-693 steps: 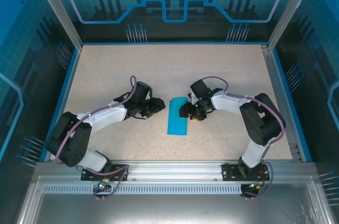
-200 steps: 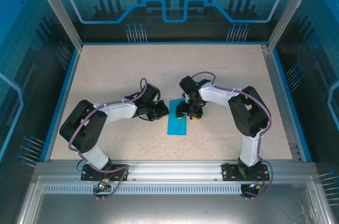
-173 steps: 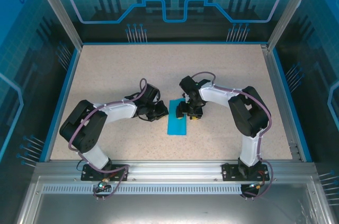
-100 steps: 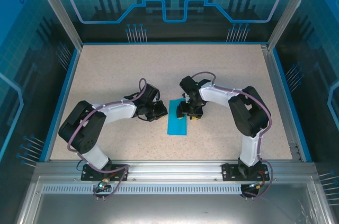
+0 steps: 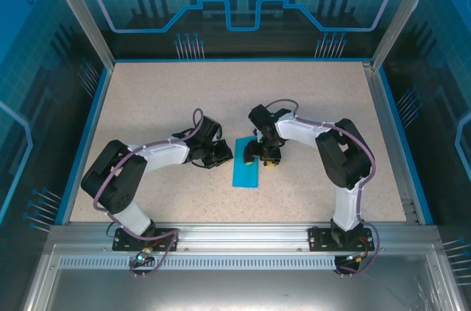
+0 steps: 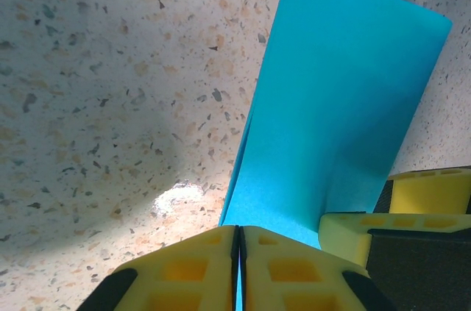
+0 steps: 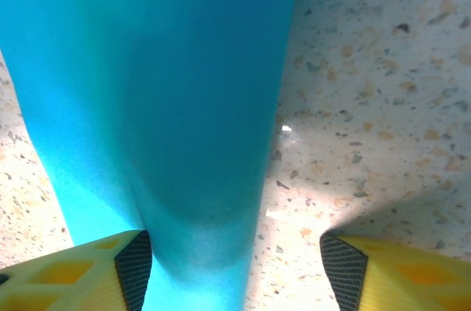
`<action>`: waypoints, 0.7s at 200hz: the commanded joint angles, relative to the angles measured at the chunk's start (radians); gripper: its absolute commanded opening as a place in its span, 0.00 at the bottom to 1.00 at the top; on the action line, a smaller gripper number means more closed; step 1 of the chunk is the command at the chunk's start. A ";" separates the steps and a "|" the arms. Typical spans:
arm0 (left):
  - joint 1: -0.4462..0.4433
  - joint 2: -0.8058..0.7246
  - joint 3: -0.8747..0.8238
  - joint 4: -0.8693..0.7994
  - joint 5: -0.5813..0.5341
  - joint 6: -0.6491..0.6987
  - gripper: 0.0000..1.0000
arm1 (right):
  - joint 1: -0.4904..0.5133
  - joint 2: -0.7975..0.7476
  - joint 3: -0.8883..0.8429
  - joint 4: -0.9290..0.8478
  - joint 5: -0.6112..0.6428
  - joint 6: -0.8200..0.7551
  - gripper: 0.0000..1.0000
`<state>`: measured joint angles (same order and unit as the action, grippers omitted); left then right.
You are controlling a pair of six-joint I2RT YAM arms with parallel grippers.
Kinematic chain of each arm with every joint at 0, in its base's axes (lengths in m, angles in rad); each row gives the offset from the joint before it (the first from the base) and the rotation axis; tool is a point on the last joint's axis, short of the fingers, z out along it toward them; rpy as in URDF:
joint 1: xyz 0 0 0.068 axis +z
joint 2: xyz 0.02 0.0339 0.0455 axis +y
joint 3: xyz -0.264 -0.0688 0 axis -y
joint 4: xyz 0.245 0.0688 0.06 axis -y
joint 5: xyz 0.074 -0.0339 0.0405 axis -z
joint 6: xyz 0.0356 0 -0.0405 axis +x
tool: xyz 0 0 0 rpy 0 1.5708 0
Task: Fold a paper plane with a square sheet of paper (pick it up from the middle)
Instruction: Hold the square sheet of paper at the center of the table.
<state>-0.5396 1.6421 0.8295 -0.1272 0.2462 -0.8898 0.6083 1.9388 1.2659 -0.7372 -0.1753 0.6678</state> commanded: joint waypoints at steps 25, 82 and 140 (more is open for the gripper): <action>-0.003 -0.019 0.022 -0.014 -0.022 0.000 0.13 | 0.024 0.098 -0.015 0.006 0.043 -0.003 0.69; -0.004 0.039 0.057 0.057 0.074 -0.016 0.00 | 0.025 0.100 -0.021 0.010 0.041 -0.002 0.69; -0.018 0.118 0.075 0.108 0.099 -0.064 0.00 | 0.025 0.104 -0.026 0.019 0.031 -0.002 0.69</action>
<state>-0.5461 1.7271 0.8806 -0.0444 0.3122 -0.9218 0.6109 1.9518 1.2842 -0.7563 -0.1673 0.6689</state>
